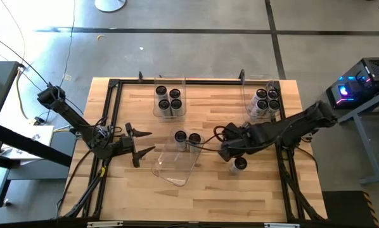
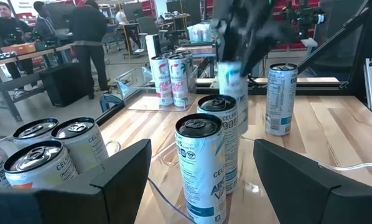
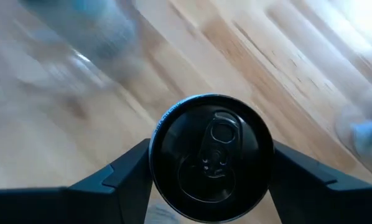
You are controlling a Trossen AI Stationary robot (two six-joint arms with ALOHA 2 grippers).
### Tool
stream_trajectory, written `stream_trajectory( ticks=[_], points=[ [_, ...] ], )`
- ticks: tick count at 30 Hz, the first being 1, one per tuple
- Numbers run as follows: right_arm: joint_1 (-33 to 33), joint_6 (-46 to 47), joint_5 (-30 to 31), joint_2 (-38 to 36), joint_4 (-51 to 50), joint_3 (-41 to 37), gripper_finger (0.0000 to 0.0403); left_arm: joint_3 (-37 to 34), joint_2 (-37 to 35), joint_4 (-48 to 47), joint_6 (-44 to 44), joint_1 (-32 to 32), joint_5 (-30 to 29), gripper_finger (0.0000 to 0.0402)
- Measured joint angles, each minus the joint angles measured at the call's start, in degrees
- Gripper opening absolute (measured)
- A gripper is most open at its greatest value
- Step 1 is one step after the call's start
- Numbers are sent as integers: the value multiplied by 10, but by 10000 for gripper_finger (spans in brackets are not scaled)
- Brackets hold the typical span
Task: Sort soda cans
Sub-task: Put the white/blue soda can into the bottom center transparent bin
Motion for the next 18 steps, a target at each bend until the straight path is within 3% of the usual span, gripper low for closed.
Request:
stream_trajectory(
  ticks=[7, 13, 18],
  points=[
    [22, -57, 37, 15, 2, 137, 247, 0, 0, 2, -4, 0, 0, 278],
    [58, -107, 32, 81, -73, 294, 247, 0, 0, 1, -10, 0, 0, 278],
    [71, -223, -20, 169, -60, 407, 247, 0, 0, 1, -10, 1, 0, 278]
  ],
)
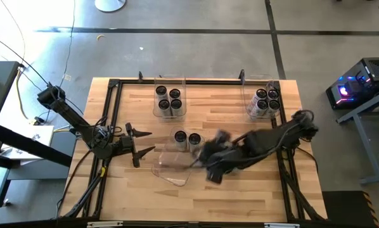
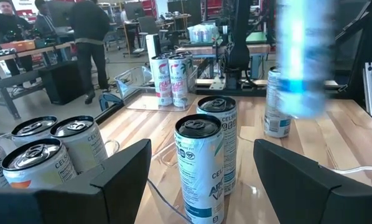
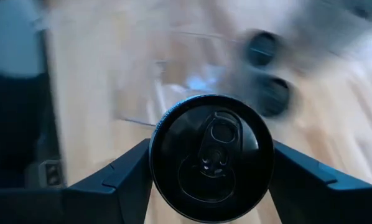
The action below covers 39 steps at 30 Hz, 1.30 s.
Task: Sort soda cans
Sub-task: Put the white/blue soda can into the bottom center transparent bin
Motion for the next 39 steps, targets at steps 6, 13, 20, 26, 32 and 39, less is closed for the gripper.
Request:
stream_trajectory(
  ticks=[6, 13, 20, 26, 32, 39],
  points=[
    [-21, -146, -83, 132, 22, 114, 247, 0, 0, 0, -4, 0, 0, 278],
    [-55, -208, -117, 193, 21, 174, 247, 0, 0, -1, -4, 0, 0, 278],
    [-86, -208, -99, 187, 48, 170, 247, 0, 0, -1, -4, 0, 10, 278],
    [-106, -221, -95, 210, 83, 146, 247, 0, 0, -1, -5, 0, 10, 278],
    [-109, -228, -99, 245, 106, 137, 247, 0, 0, -1, -5, 0, 10, 278],
    [-112, -242, -86, 265, 121, 137, 247, 0, 0, -1, -5, 0, 10, 278]
  ],
)
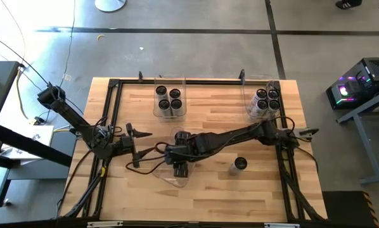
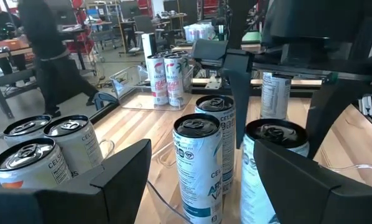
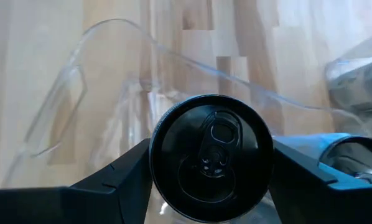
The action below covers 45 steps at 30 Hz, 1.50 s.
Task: Sort soda cans
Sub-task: Put the white/blue soda can into the bottom center transparent bin
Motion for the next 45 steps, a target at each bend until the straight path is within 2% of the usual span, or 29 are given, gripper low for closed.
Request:
stream_trajectory(
  ticks=[5, 9, 12, 18, 32, 38, 45],
  points=[
    [-4, -8, 15, 10, 3, 0, 250, 0, 0, 0, 0, 0, 0, 278],
    [-8, 8, 16, 14, 2, 0, 283, 0, 0, -5, 0, 0, 1, 278],
    [-11, 14, 45, 14, 3, 0, 296, 0, 0, -4, 0, 0, 1, 278],
    [-9, 16, 102, 9, -3, 3, 301, 0, 0, -4, 0, 0, 2, 278],
    [34, -9, 115, -16, -27, 4, 304, 0, 0, -4, 0, -1, 2, 278],
    [73, 23, 114, -62, -96, 4, 305, 0, 1, -4, 0, -1, 10, 278],
    [148, 121, 110, -108, -263, 1, 305, 0, 1, -4, -1, -1, 17, 278]
  ],
)
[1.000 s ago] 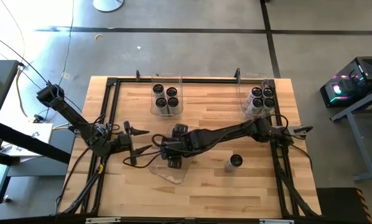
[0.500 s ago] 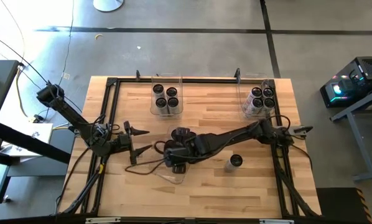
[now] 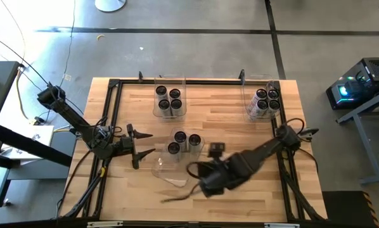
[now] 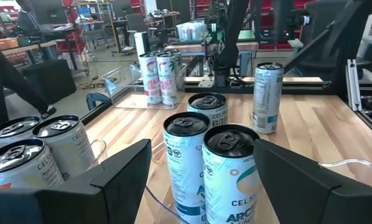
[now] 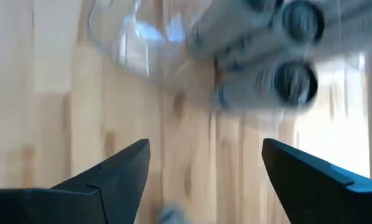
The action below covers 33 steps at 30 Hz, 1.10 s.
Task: Sort soda cans
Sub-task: Put the white/blue soda can into the bottom center transparent bin
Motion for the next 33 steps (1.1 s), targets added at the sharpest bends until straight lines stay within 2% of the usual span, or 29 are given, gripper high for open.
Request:
stream_trajectory(
  ticks=[2, 7, 13, 17, 21, 27, 33],
  points=[
    [17, 59, 0, -8, -32, -1, 305, 0, 1, -1, 0, 0, 0, 278],
    [42, 143, 3, -40, -27, -34, 305, 0, 8, 0, 0, 0, 0, 278],
    [52, 271, -4, -152, -27, -201, 305, 0, 16, -1, -4, 1, 11, 278],
    [51, 405, -24, -246, -28, -327, 305, 0, 18, -9, -4, 1, 15, 278],
    [58, 499, -31, -329, 41, -437, 305, 0, 19, -15, -9, 1, 15, 278],
    [59, 487, -44, -410, 216, -577, 305, 0, 19, -13, -9, 2, 15, 278],
    [38, 467, -48, -433, 246, -634, 305, 0, 19, -13, -10, 2, 15, 278]
  ],
)
